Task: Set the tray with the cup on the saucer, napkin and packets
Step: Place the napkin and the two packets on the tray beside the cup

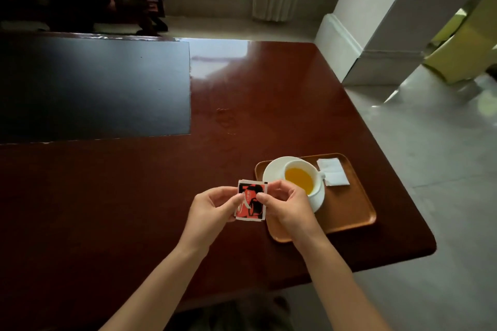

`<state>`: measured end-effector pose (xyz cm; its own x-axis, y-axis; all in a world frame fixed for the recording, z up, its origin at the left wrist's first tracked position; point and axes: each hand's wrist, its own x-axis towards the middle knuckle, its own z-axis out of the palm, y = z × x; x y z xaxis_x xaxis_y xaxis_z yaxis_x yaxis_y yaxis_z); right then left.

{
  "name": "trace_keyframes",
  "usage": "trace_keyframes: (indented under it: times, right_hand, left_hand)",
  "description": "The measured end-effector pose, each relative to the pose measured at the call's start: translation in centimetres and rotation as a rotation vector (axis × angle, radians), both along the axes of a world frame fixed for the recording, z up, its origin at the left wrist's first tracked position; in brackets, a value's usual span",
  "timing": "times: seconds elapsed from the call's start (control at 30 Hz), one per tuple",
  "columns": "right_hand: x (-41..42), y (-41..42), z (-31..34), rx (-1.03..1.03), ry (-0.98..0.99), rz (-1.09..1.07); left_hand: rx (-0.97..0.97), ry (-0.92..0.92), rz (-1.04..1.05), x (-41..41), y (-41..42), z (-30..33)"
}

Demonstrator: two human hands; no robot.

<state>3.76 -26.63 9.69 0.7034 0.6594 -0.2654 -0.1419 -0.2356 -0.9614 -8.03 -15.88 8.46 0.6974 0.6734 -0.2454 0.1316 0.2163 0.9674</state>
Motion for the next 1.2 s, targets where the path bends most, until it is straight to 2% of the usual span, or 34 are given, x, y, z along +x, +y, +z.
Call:
trace_keyframes:
  times: [0.1, 0.3, 0.57, 0.8, 1.03, 1.2]
  right_hand:
    - [1.7, -2.9, 0.2, 0.006, -0.011, -0.013]
    - [7.5, -12.2, -0.1, 0.058, 0.133, 0.028]
    - [15.4, -21.6, -1.7, -0.046, 0.054, 0.034]
    - [18.9, -21.8, -3.4, -0.088, 0.032, 0.038]
    - [20.8, -19.9, -5.7, -0.240, -0.033, -0.027]
    - [22.4, -18.8, -8.0, -0.363, -0.108, 0.011]
  left_hand:
    - [0.036, -0.021, 0.017, 2.0, -3.0, 0.1]
    - [0.083, -0.039, 0.068, 7.7, -11.8, -1.0]
    - [0.053, 0.064, 0.095, 15.4, -22.1, -2.6]
    - [0.053, 0.182, 0.076, 18.5, -22.4, -2.8]
    - [0.065, 0.255, 0.071, 20.9, -20.4, -5.3]
    - [0.092, 0.335, 0.079, 22.5, -19.9, -7.8]
